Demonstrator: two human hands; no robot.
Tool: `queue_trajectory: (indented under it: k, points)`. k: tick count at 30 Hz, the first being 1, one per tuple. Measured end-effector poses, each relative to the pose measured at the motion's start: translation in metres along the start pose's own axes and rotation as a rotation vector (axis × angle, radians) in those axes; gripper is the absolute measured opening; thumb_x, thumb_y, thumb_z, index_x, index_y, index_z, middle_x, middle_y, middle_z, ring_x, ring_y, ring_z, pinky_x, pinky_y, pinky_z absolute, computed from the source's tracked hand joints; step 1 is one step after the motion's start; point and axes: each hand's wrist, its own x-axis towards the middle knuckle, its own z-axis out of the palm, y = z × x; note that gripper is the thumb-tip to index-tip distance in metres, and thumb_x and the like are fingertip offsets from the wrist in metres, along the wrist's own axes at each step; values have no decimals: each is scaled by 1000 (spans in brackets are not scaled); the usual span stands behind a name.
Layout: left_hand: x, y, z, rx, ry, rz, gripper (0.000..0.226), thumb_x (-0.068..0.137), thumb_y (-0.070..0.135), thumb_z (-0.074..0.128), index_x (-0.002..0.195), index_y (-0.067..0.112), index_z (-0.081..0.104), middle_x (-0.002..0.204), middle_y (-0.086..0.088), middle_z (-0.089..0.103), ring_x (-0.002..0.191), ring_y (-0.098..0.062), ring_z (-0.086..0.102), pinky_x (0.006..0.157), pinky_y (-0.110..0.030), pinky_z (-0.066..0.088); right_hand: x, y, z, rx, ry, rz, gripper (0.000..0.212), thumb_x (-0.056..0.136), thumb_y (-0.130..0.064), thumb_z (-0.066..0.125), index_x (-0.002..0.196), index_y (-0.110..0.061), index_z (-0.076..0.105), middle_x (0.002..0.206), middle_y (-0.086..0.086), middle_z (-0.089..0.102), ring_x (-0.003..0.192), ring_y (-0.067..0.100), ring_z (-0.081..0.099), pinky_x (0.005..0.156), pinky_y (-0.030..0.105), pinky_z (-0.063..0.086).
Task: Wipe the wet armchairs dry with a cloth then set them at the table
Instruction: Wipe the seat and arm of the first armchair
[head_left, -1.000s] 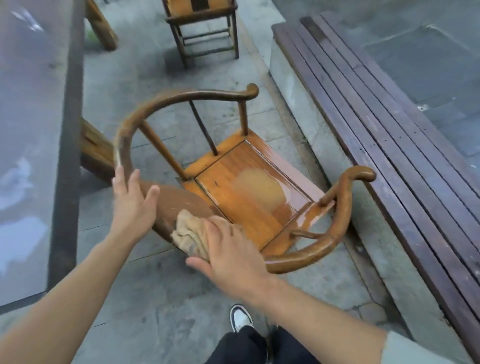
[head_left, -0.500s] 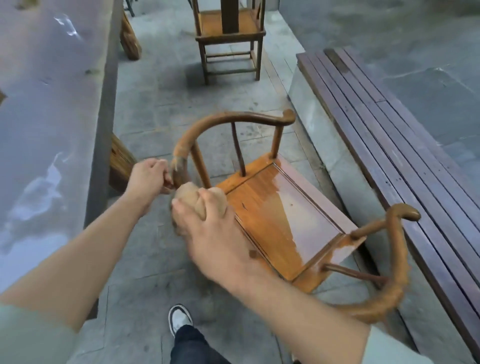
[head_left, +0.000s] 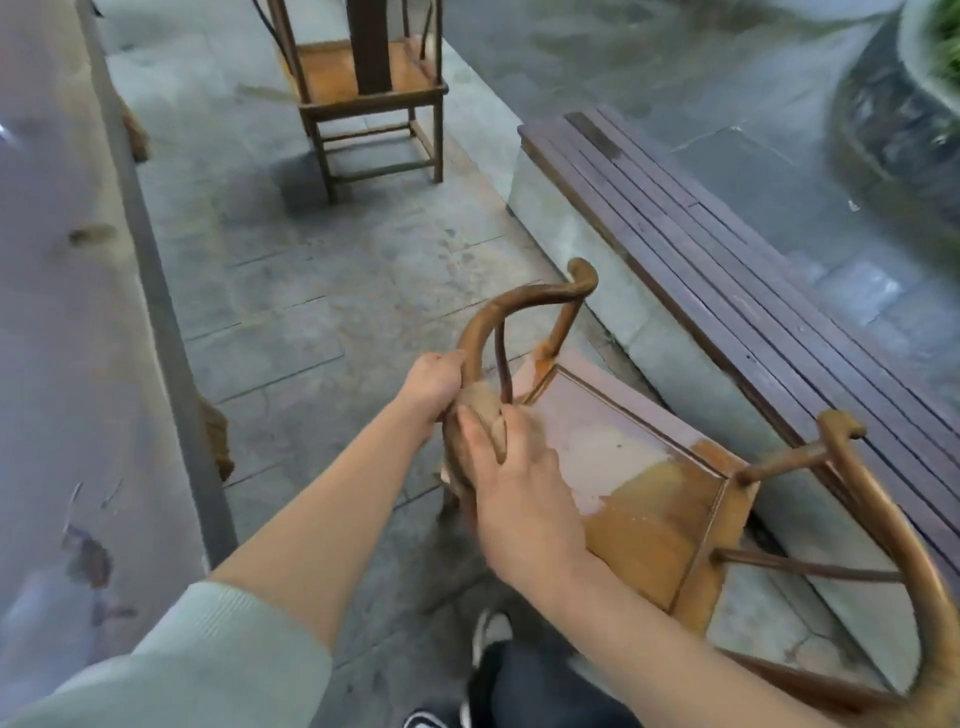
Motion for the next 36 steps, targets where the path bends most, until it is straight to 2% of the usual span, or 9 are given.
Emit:
queue_trajectory:
  k: [9,13,16,19,21,25,28,31,36]
  points:
    - [121,62,-2,-7,-208,-252,33,91,16,56,58,15,51,45,0,48,39,-15,44,45,-20,36,217,9,70,435,-145,559,69,93,-26,60,155,-25,29,155,21,16,136,49,30,107,58,36]
    - [172,90,28,65,-305,-211,18,96,19,55,88,8,68,83,-12,63,76,-24,59,72,-35,48,298,56,102,684,-107,992,75,94,-42,57,156,-41,15,161,13,6,134,46,30,110,56,32]
    - [206,107,57,184,-347,-170,29,101,14,45,111,-3,67,105,-18,68,94,-31,66,83,-46,57,341,85,114,853,129,1258,40,97,-61,29,136,-54,19,156,12,25,128,38,32,102,49,30]
    - [246,116,80,445,-465,-202,41,102,33,42,94,0,65,73,-18,62,57,-30,59,48,-35,48,370,111,123,691,190,1284,41,80,-63,13,120,-51,16,150,13,31,125,41,32,101,47,33]
    - [273,121,91,533,-610,-337,60,100,55,33,79,6,60,60,-16,57,47,-26,53,47,-28,45,389,132,134,562,221,1342,50,85,-62,22,132,-46,18,140,13,32,126,41,31,98,45,33]
    - [326,128,131,614,-864,-232,67,103,55,24,129,2,56,109,-25,64,90,-38,66,70,-40,58,416,188,149,569,209,1527,49,101,-47,47,148,-39,32,148,11,28,117,33,37,91,34,28]
    - [355,133,156,632,-965,-267,66,103,53,23,130,3,58,124,-25,63,110,-39,64,89,-50,55,426,211,148,590,245,1551,68,96,-33,62,155,-29,28,146,16,31,125,36,43,101,34,35]
    - [399,140,173,561,-902,-410,67,100,56,27,132,5,55,105,-29,63,71,-25,61,83,-50,58,435,229,149,614,273,1577,82,92,-33,71,158,-21,25,147,17,35,123,32,44,101,24,29]
    - [473,151,240,534,-753,-130,58,102,52,37,120,3,60,116,-21,65,98,-34,66,86,-47,58,451,268,160,463,220,1545,72,89,-43,70,151,-33,35,140,9,40,125,35,50,110,44,40]
